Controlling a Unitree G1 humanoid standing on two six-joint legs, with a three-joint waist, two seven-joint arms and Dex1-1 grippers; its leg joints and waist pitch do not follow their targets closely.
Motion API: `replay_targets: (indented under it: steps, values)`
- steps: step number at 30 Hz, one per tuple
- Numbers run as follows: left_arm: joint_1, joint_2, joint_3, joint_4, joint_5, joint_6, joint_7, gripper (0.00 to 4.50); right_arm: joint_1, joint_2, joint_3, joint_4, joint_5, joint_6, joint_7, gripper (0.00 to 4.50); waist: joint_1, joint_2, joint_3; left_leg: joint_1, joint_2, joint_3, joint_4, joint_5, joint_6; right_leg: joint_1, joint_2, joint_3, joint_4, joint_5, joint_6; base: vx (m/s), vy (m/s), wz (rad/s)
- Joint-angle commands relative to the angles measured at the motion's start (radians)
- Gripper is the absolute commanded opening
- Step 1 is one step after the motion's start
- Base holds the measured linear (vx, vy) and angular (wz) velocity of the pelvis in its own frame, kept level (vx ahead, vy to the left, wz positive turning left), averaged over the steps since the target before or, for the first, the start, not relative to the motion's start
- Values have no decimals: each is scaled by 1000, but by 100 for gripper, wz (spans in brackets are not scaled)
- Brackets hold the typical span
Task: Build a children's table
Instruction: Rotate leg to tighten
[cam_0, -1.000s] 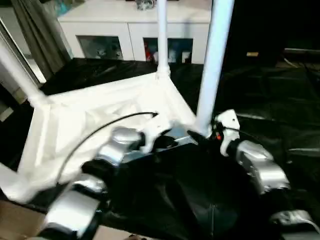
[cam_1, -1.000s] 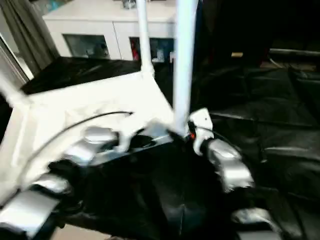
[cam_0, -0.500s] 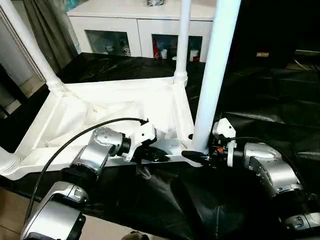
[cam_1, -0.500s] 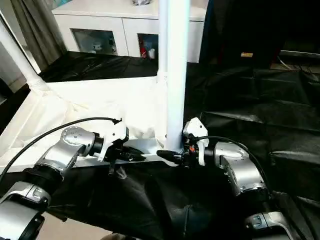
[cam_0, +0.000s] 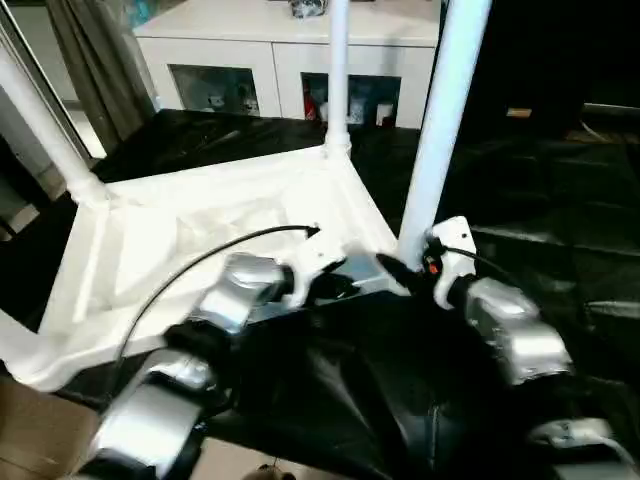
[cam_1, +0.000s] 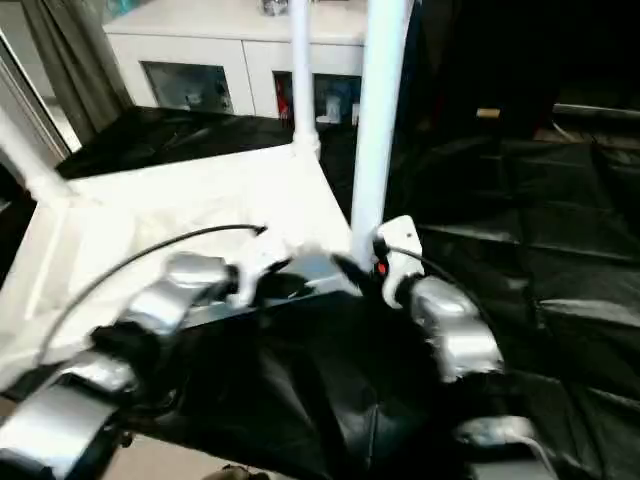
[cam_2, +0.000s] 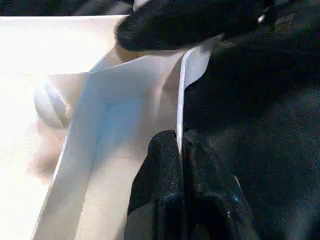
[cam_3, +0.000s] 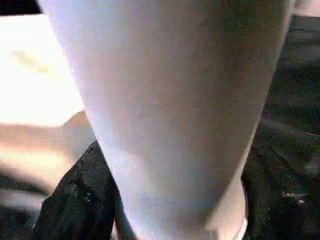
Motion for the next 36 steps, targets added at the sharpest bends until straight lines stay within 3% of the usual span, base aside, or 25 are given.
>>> replay_targets:
  steps: [1, 2, 3, 5, 7, 9, 12, 13, 16, 17, 20, 21, 23, 24, 27, 31, 36]
  values:
    - [-42, -36, 62, 30, -15, 9, 193, 0, 27, 65, 72, 46, -36, 5, -16, 272, -10, -23, -55, 41, 56, -34, -82, -332, -9, 19, -69, 40, -102, -346, -183, 0, 0, 0]
    - [-48, -50, 57, 42, -12, 3, 199, 0, 22, 81, 79, 52, -44, -14, -20, 272, -8, -8, -58, 43, 57, -38, -83, -328, -13, 19, -70, 41, -99, -327, -182, 0, 0, 0]
    - [-50, -57, 53, 43, -11, -3, 191, 0, 19, 88, 80, 50, -42, -27, -9, 328, -14, -16, -56, 35, 56, -38, -87, -326, -10, 23, -65, 39, -100, -286, -180, 0, 0, 0]
    - [-47, -58, 46, 38, -8, -15, 159, 0, 17, 89, 81, 33, -25, -39, 33, 342, -14, -13, -60, 32, 54, -35, -83, -310, 15, 24, -67, 41, -96, -242, -189, 0, 0, 0]
    - [-45, -56, 45, 35, -8, -16, 147, 0, 17, 85, 82, 25, -18, -37, 51, 347, -18, -15, -62, 19, 52, -39, -83, -272, 35, 36, -67, 36, -89, -204, -190, 0, 0, 0]
    - [-30, -26, 27, 23, -8, -44, 62, 0, 29, 40, 95, -20, -4, -31, 139, 387, -16, -18, -65, 22, 52, -35, -77, -247, 58, 34, -68, 37, -89, -173, -196, 0, 0, 0]
    - [-11, 8, 20, -4, -20, -62, -24, 0, 47, -19, 113, -62, 25, -28, 263, 387, -17, -18, -66, 19, 52, -33, -71, -215, 84, 34, -67, 34, -86, -146, -218, 0, 0, 0]
    - [-6, 15, 18, -11, -22, -68, -42, 0, 52, -32, 118, -71, 31, -28, 291, 387, -11, -22, -67, 17, 54, -32, -67, -199, 97, 39, -68, 33, -84, -133, -222, 0, 0, 0]
    - [33, 76, -2, -69, -37, -86, -191, 0, 74, -112, 139, -114, 50, -29, 441, 387, -7, -21, -69, 10, 57, -31, -65, -167, 124, 39, -65, 30, -76, -95, -229, 0, 0, 0]
    - [53, 103, -11, -97, -45, -96, -251, 0, 78, -135, 140, -126, 57, -27, 486, 387, -5, -22, -70, 13, 59, -32, -64, -161, 127, 37, -66, 31, -72, -88, -238, 0, 0, 0]
    - [63, 116, -15, -111, -51, -103, -283, 0, 81, -145, 137, -134, 61, -23, 513, 387, -6, -18, -70, 18, 64, -31, -65, -159, 120, 31, -62, 32, -69, -71, -259, 0, 0, 0]
    - [84, 143, -19, -143, -67, -92, -340, 0, 84, -167, 137, -150, 73, -16, 563, 387, -8, -28, -69, 18, 63, -28, -66, -158, 121, 31, -61, 32, -70, -69, -262, 0, 0, 0]
    - [115, 185, -21, -195, -90, -71, -421, 0, 87, -209, 145, -176, 98, -1, 646, 387, -3, -23, -69, 20, 66, -29, -67, -165, 120, 32, -63, 33, -65, -68, -268, 0, 0, 0]
    - [131, 203, -24, -220, -97, -60, -454, 0, 87, -230, 154, -186, 107, 9, 688, 372, -3, -28, -68, 19, 66, -28, -67, -169, 122, 31, -63, 33, -65, -69, -270, 0, 0, 0]
    - [148, 213, -30, -242, -104, -52, -477, 0, 83, -246, 168, -182, 99, 8, 721, 354, 0, -25, -63, 23, 67, -25, -69, -195, 107, 25, -65, 37, -72, -124, -264, 0, 0, 0]
    - [163, 213, -30, -267, -105, -43, -487, 0, 77, -245, 178, -170, 86, -1, 734, 311, 5, -32, -60, 25, 68, -27, -76, -217, 73, 23, -66, 39, -75, -183, -248, 0, 0, 0]
    - [176, 213, -27, -295, -110, -28, -468, 0, 89, -246, 190, -194, 100, 18, 746, 280, 5, -36, -62, 23, 66, -27, -73, -192, 76, 26, -67, 40, -72, -155, -244, 0, 0, 0]
